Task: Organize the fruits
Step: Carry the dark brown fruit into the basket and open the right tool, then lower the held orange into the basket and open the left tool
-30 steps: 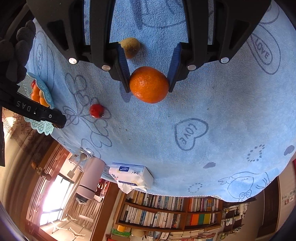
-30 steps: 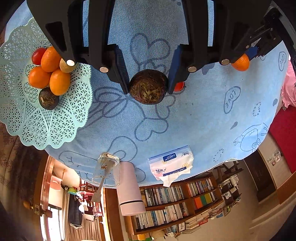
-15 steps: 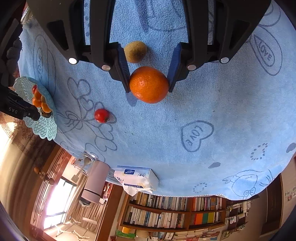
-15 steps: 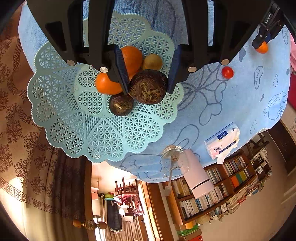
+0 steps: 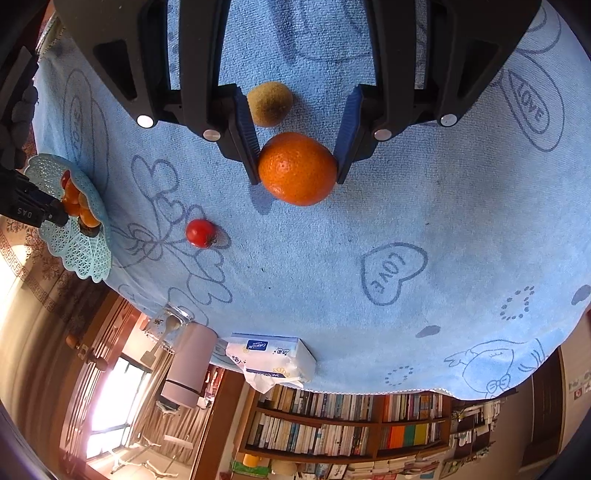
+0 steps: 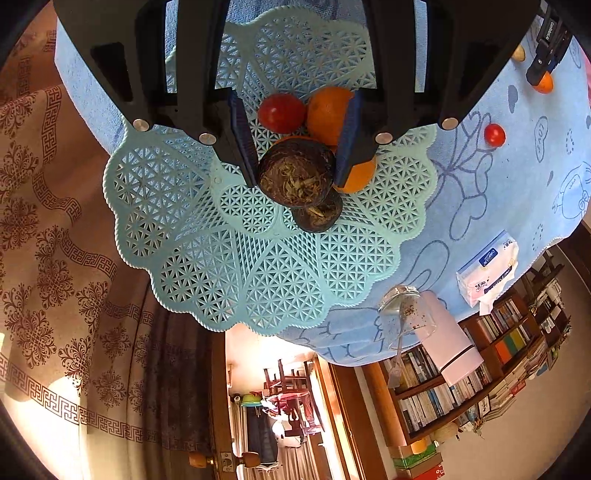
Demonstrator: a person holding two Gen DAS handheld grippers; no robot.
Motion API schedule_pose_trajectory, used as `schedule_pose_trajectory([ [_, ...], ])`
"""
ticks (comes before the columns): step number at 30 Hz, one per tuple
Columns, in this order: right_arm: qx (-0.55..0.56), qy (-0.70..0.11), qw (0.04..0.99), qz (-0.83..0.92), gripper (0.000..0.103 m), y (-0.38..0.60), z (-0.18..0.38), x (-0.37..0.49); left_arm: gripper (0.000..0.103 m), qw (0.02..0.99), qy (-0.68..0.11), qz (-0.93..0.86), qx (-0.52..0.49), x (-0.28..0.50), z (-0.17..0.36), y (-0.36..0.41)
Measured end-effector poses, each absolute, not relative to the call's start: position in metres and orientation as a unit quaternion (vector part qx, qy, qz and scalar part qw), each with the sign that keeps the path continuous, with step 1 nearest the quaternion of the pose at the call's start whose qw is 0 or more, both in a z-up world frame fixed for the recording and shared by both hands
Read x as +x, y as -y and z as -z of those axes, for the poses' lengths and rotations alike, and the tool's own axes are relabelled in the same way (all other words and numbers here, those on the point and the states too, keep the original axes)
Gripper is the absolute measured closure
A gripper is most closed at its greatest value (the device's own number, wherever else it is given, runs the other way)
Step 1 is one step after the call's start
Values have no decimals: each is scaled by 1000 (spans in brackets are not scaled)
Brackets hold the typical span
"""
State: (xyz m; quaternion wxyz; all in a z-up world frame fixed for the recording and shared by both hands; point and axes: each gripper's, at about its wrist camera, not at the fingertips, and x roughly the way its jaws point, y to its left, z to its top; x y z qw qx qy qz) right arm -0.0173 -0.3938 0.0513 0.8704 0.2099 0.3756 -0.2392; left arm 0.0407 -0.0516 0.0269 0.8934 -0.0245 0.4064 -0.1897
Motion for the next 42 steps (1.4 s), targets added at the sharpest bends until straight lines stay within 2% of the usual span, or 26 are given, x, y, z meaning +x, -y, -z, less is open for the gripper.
schedule_pose_trajectory([
  [4,213,-367,872,244,58,393,-55,-24,63,894,-406,189,-23,41,-27,52],
  [6,213,-359,874,248,46,393,-58,-28,63,894,-405,189,-22,41,-27,53],
  [24,144,-267,916,264,46,376,-94,-59,63,894,-402,198,-25,37,-39,61],
  [42,169,-210,932,244,46,393,-108,-70,63,869,-403,287,18,11,-57,146],
])
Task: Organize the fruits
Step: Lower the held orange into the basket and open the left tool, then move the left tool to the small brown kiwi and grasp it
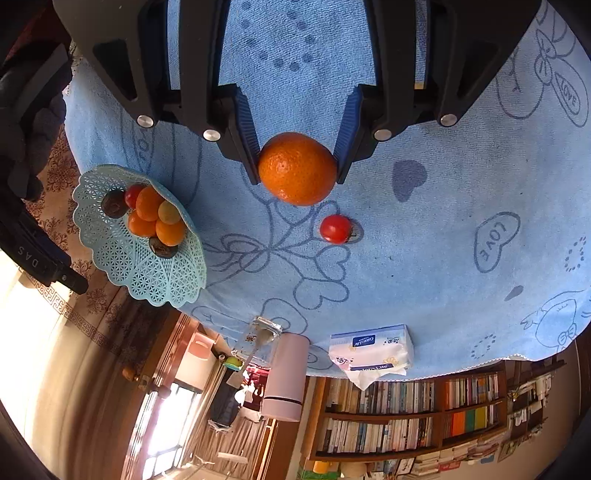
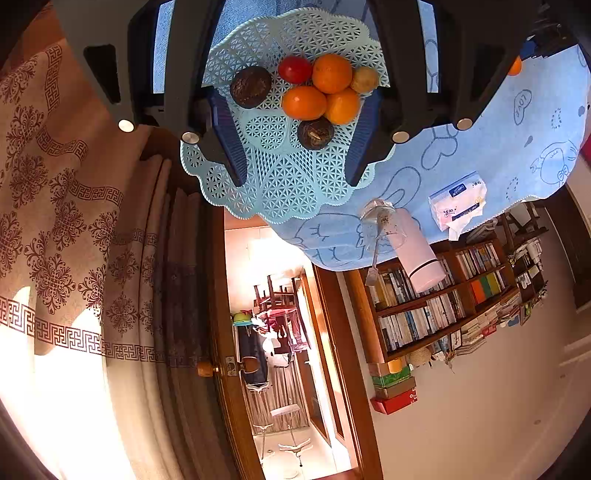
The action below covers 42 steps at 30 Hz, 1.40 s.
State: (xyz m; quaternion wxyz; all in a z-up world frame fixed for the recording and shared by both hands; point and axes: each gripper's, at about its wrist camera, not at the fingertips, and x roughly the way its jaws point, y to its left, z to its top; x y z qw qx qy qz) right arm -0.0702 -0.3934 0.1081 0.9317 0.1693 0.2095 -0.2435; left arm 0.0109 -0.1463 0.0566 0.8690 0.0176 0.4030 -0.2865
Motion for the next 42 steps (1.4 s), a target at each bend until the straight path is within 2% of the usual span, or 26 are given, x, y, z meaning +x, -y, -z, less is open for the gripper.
schedule_pose_trajectory([
  [20,237,-171,924,245,44,435,-119,-101,63,801,-401,442,46,-19,-65,289],
  [21,239,-170,924,244,44,435,-120,-101,61,800,-399,447,45,-20,-65,292],
  [22,240,-170,925,242,44,435,-120,-101,53,801,-394,449,43,-21,-67,294],
  [24,241,-169,925,241,44,436,-121,-102,46,806,-380,451,40,-24,-72,293],
  [31,251,-162,925,235,44,436,-125,-107,41,837,-363,409,35,-16,-82,269],
  [35,249,-155,929,227,38,430,-130,-110,37,858,-347,376,42,-13,-88,255],
  [37,247,-152,932,218,38,425,-133,-111,25,872,-333,355,48,-14,-92,246],
  [40,239,-152,938,202,36,413,-137,-110,23,887,-319,329,51,-14,-96,229],
  [42,234,-151,941,191,29,404,-138,-109,23,895,-313,315,50,-12,-100,217],
])
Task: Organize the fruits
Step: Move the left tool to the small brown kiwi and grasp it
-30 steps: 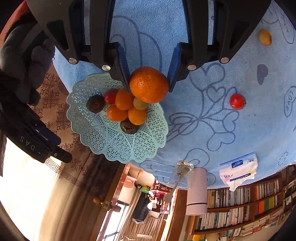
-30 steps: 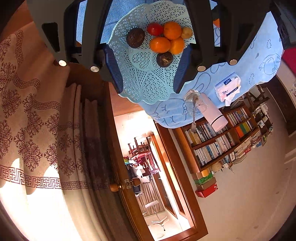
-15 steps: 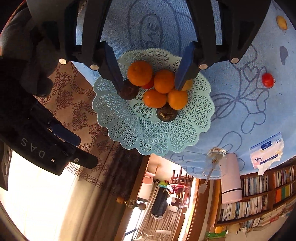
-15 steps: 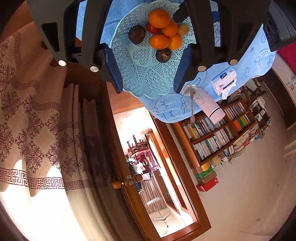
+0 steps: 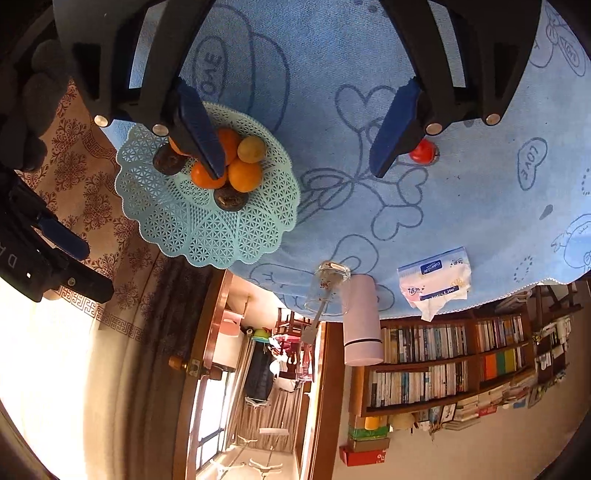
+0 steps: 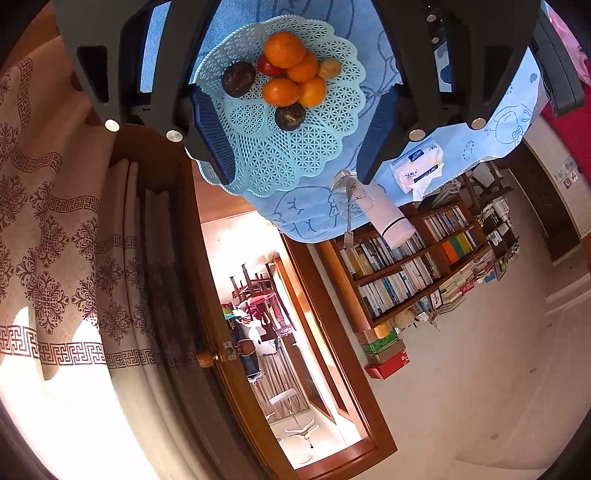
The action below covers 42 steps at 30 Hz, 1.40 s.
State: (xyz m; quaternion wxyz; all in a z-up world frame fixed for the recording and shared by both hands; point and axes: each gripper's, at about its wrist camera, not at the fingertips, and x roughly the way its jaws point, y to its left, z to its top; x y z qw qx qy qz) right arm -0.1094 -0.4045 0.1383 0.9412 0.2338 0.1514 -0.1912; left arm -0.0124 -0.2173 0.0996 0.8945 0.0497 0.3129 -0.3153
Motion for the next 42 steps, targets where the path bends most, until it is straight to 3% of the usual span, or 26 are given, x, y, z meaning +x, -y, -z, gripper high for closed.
schedule_pose_trajectory([
  [14,182,-190,958,114,28,338,-126,-84,19,938,-296,178,24,6,-108,104],
  [27,147,-225,960,82,28,308,-106,-64,19,927,-347,137,37,7,-61,59],
  [35,143,-231,959,84,28,308,-101,-60,37,906,-389,156,52,3,-24,71],
  [40,140,-238,958,85,28,309,-96,-56,60,899,-408,153,34,10,-14,64],
  [42,137,-239,957,86,28,308,-95,-55,62,898,-411,156,24,11,-13,61],
])
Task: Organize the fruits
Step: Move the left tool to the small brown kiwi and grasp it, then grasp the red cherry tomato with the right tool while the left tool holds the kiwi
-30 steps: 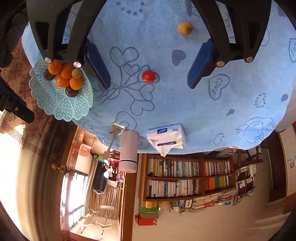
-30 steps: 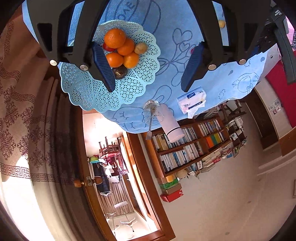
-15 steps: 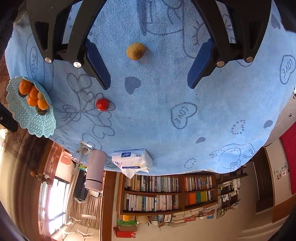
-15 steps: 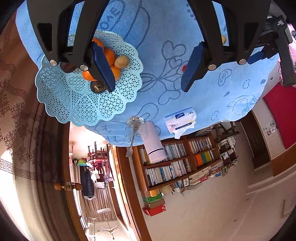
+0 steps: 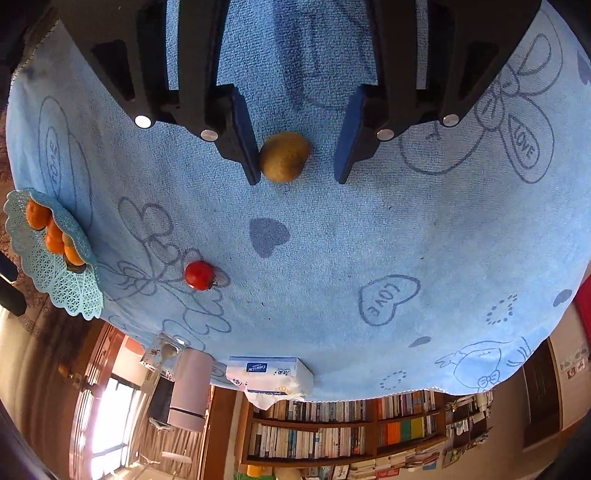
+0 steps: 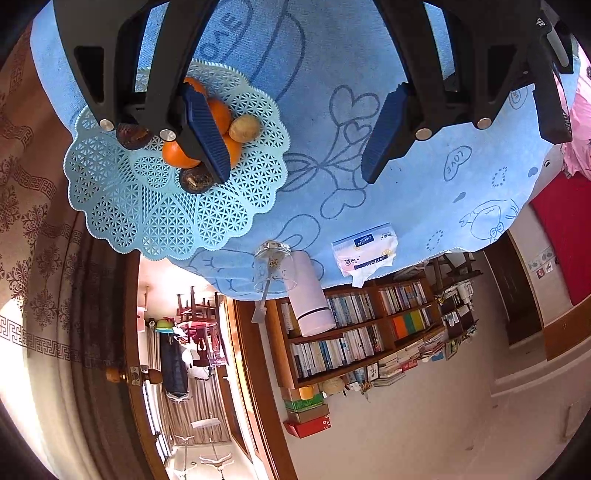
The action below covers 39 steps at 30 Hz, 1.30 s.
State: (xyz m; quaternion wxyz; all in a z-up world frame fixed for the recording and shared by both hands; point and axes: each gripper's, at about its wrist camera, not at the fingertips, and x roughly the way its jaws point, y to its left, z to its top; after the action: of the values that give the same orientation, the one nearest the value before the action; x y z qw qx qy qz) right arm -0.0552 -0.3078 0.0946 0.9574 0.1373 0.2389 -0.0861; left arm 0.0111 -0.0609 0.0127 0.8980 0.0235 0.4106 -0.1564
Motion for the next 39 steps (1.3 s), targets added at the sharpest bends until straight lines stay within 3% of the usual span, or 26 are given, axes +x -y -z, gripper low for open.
schedule_pose_trajectory([
  [4,133,-242,957,85,28,306,-92,-53,77,899,-403,169,28,7,-16,64],
  [18,102,-262,959,29,28,271,-84,-37,77,939,-322,121,15,-4,-45,35],
  [29,32,-354,933,-62,29,210,-53,39,77,947,-306,100,2,-1,-47,23],
  [39,81,-419,903,-40,56,225,-16,87,77,944,-315,100,-19,6,-40,16],
])
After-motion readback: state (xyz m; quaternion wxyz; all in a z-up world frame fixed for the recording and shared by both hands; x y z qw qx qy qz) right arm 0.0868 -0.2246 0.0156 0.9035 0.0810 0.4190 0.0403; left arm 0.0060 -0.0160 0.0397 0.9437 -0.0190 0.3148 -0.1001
